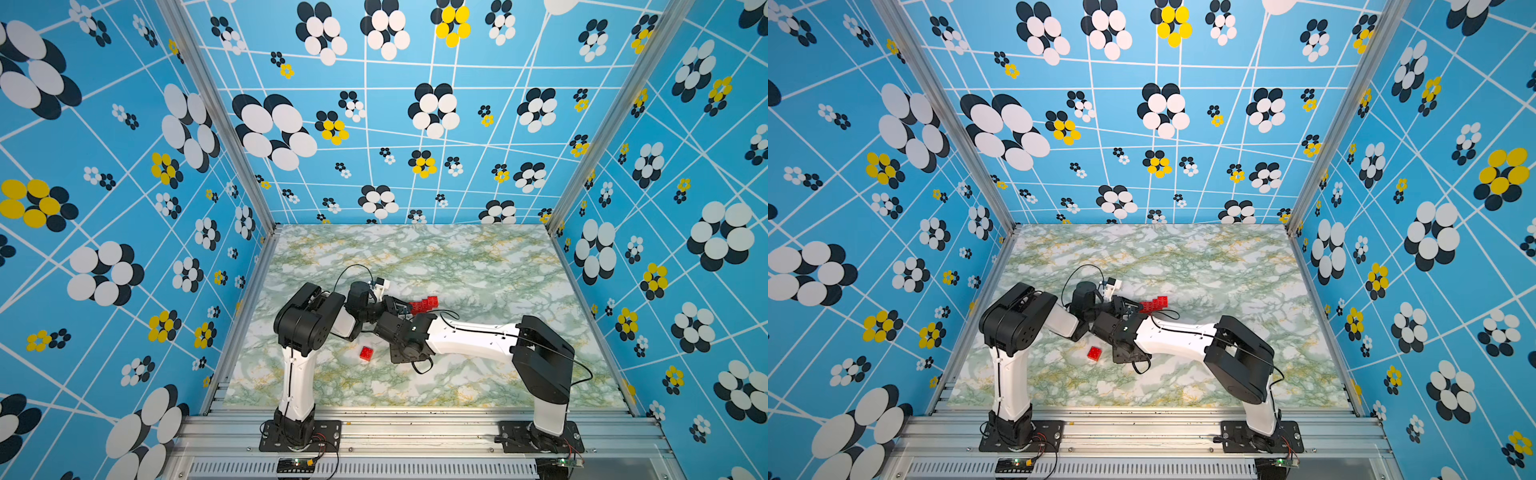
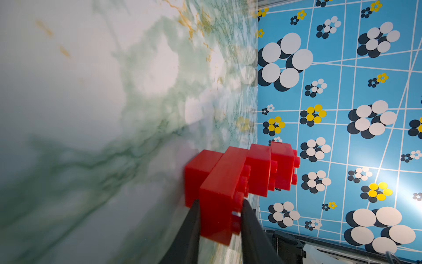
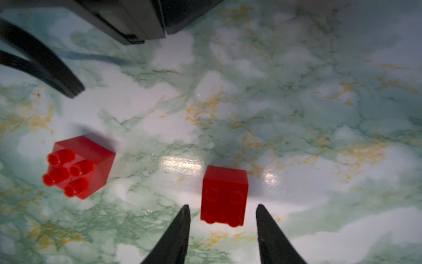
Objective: Assemble the letter v with lego
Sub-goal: Move the lego brick at the center of the board.
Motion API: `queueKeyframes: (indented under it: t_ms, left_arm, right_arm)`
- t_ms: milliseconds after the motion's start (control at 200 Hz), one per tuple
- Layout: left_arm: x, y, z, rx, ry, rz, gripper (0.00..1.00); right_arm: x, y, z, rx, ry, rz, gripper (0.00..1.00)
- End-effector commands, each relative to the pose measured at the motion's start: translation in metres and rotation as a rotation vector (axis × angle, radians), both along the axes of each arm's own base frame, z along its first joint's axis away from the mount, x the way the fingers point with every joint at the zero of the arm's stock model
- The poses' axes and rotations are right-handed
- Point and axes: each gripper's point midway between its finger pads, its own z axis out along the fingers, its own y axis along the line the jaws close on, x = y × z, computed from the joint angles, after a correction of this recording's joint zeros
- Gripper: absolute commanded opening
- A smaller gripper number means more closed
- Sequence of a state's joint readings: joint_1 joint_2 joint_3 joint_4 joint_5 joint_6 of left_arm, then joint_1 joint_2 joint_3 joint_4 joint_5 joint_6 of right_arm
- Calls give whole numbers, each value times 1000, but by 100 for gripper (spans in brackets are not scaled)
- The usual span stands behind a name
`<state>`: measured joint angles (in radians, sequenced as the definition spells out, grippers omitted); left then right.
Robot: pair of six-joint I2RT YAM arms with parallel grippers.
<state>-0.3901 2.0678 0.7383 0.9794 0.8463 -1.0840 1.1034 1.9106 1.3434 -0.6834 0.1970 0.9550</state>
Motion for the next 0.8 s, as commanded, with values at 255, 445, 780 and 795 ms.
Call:
queueKeyframes:
  t_ms: [255,445,780,795]
  left_arm:
    - [-7,11,-15,48,47,14,24]
    - [-8,12,-15,48,47,16,24]
    - [-8,11,-16,43,47,20,24]
    - [-8,12,-16,43,48,20,25]
  right_arm:
    - [4,-12,-22,-21,41,-50,48]
    - [4,-7,-30,-23,60,-33,43]
    - [10,-45,-11,-70,34,-57,31]
    - [11,-48,-9,-72,32,-57,31]
